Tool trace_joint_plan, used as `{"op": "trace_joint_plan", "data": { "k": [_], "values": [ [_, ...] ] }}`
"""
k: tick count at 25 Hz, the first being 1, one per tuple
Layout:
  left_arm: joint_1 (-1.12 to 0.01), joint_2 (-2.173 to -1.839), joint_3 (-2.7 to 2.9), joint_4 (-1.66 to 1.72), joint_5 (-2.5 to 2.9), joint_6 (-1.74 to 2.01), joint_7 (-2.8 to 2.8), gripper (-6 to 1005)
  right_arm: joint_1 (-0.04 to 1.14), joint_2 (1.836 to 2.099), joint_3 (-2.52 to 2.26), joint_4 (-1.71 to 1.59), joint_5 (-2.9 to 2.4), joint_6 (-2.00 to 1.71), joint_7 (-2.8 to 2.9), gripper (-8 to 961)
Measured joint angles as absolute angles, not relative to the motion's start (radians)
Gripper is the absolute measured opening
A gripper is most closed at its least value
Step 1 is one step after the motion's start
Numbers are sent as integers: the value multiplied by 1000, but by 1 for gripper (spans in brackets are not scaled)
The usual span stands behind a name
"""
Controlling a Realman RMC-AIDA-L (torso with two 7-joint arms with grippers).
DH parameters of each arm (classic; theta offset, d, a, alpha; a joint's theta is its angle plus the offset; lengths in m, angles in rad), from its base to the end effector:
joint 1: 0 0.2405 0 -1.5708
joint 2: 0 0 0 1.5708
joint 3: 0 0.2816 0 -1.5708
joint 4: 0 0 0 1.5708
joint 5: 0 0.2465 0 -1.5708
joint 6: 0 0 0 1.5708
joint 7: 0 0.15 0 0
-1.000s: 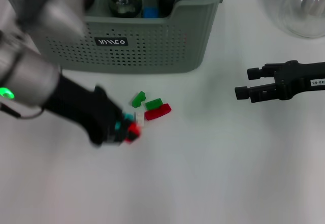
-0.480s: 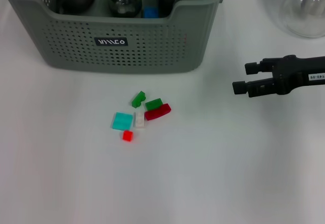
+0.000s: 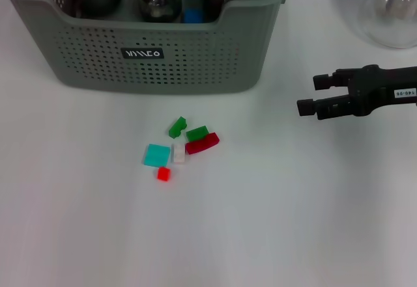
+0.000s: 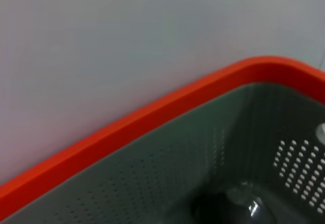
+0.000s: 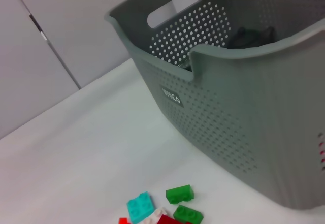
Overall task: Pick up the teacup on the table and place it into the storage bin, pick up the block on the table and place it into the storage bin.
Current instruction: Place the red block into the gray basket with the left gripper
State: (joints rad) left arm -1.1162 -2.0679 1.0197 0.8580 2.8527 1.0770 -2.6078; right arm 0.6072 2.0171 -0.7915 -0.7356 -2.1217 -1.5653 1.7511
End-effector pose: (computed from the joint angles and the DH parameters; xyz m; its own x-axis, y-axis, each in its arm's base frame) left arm -0.0981 0.5512 0.0058 0.8122 0.5740 0.1041 0.4810 -0.5579 -0.6763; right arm 0.2831 0.3994 0.0033 0.7706 -0.5475 -0.3261 -0.5932 -0.8033 -0.0529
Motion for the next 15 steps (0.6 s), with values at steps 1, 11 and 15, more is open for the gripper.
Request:
{"op": "trace_joint_plan", "data": {
  "k": [1, 11, 15],
  "values": [
    [-1118, -2063, 1046, 853, 2853, 1075, -2627, 294, 607, 2017, -791, -736, -2122, -1562, 1750, 946],
    [-1111, -2057, 1101, 820, 2857, 1051, -2666, 323, 607, 2017, -791, -734, -2125, -1552, 1744, 946],
    [-1097, -2059, 1102, 836, 2858, 1055, -2662, 334, 611, 2017, -792, -735, -2125, -1552, 1744, 946]
  ]
}}
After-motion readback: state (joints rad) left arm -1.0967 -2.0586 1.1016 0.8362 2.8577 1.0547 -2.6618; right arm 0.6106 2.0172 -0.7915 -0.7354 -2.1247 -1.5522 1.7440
